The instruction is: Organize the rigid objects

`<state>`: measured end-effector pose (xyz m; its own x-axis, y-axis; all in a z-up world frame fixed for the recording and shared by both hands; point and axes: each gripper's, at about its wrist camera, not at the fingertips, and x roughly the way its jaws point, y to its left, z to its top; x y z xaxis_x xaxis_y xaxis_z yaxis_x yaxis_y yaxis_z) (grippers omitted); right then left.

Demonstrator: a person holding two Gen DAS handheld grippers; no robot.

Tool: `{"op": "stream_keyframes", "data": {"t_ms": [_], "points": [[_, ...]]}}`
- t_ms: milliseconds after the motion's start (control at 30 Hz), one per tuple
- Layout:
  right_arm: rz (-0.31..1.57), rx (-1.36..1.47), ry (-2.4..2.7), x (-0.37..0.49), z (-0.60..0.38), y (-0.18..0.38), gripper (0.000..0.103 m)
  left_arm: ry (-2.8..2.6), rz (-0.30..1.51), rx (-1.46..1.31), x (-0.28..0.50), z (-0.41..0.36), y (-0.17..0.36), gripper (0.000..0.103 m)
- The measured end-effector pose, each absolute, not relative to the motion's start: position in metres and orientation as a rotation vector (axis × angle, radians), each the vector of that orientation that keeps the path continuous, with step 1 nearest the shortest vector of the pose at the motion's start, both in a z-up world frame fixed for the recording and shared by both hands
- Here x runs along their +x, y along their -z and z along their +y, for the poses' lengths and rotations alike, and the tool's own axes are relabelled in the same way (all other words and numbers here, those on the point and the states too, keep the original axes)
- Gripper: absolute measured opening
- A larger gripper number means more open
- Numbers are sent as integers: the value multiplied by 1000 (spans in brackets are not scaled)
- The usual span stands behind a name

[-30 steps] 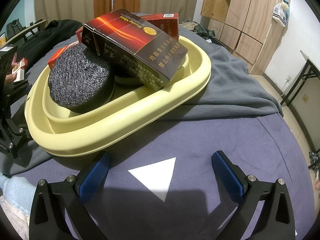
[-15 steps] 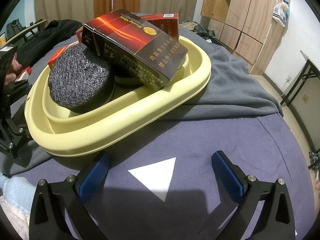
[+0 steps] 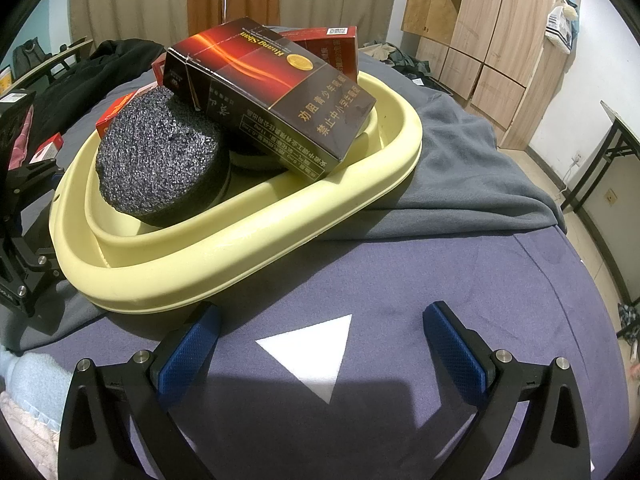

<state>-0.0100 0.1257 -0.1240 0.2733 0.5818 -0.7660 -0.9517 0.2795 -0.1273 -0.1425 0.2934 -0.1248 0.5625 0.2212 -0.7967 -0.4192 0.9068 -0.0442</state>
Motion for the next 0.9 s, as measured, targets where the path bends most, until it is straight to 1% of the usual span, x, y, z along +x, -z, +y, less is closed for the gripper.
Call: {"op": "stream_keyframes", "data": {"t_ms": [900], "points": [[673, -662, -1139, -10, 126, 124, 103, -381, 898, -240, -139, 290, 124, 103]]}}
